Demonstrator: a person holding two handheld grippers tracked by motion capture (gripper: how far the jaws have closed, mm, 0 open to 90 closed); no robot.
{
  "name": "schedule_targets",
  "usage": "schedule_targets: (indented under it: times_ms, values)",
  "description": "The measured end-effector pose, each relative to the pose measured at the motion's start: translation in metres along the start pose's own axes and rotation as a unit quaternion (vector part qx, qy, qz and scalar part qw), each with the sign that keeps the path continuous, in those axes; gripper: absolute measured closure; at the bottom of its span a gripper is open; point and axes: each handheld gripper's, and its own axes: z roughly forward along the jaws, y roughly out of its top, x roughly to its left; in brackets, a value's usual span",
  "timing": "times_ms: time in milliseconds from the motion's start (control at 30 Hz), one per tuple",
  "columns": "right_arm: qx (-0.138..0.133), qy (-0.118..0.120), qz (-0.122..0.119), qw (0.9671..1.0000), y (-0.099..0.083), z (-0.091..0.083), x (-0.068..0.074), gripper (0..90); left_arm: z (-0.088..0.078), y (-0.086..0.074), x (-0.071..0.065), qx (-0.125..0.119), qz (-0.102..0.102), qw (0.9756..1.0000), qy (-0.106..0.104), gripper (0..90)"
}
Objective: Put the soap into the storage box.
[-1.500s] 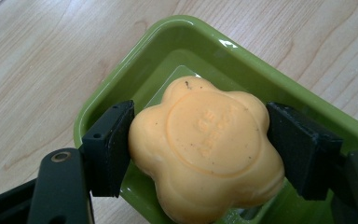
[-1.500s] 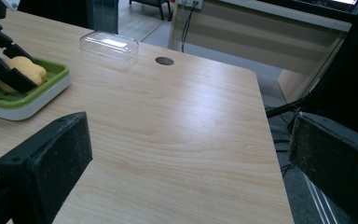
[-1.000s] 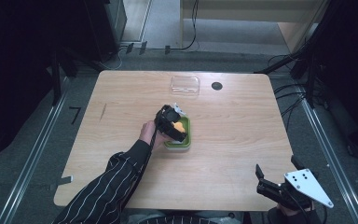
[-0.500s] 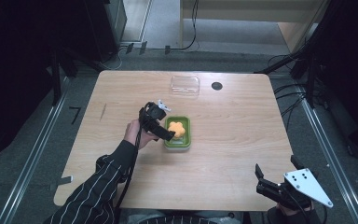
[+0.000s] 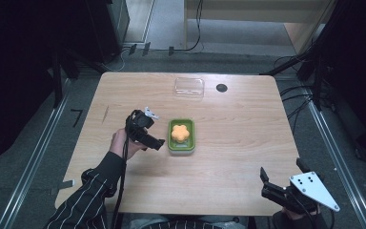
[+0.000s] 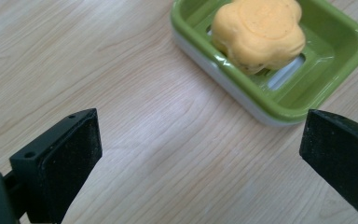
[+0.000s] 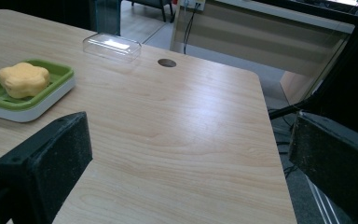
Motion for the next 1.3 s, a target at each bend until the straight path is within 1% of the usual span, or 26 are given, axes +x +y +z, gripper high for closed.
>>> schedule_targets:
  times_ms: [67,200,300,400,567,800,833,900,967,1067,1200,1300]
  values:
    - [0.0,0.001,0.0,1.0,0.0,0.0,0.0,0.0,-0.002,-0.004,0.002,0.001,-0.002,1.0,0.0,0.0]
    - [0.001,0.001,0.0,1.0,0.0,0.001,0.0,0.0,-0.004,-0.014,0.006,0.014,-0.007,0.9999,0.004,0.0]
    - [0.0,0.001,0.0,1.0,0.0,0.001,0.001,0.0,-0.006,-0.018,0.008,0.019,-0.009,0.9997,0.008,0.0]
    - [0.001,0.001,0.0,1.0,0.0,0.001,0.001,0.0,-0.009,-0.023,0.008,0.024,-0.012,0.9996,0.011,0.0]
    - [0.0,0.002,0.0,1.0,0.001,0.001,0.001,0.0,-0.012,-0.035,0.007,0.044,-0.011,0.9987,0.022,0.0]
    - [0.0,0.005,-0.001,1.0,0.001,0.002,0.002,0.0,-0.019,-0.053,0.008,0.057,-0.018,0.9978,0.028,0.0]
    - [0.0,0.005,-0.001,1.0,0.001,0.003,0.002,0.0,-0.02,-0.057,0.007,0.06,-0.02,0.9976,0.028,0.0]
    - [0.0,0.006,-0.001,1.0,0.002,0.003,0.002,0.0,-0.021,-0.064,0.007,0.065,-0.021,0.9971,0.033,0.0]
    - [0.0,0.007,-0.001,1.0,0.002,0.004,0.003,0.0,-0.022,-0.072,0.005,0.077,-0.024,0.9962,0.032,0.0]
    - [-0.001,0.01,-0.004,0.9999,0.002,0.005,0.003,0.0,-0.023,-0.08,0.004,0.087,-0.027,0.9953,0.032,0.0]
    - [-0.001,0.012,-0.003,0.9999,0.003,0.006,0.004,0.0,-0.026,-0.091,0.003,0.096,-0.03,0.9944,0.035,0.0]
    - [0.0,0.014,-0.004,0.9999,0.004,0.007,0.005,0.0,-0.027,-0.096,0.002,0.097,-0.033,0.994,0.039,0.0]
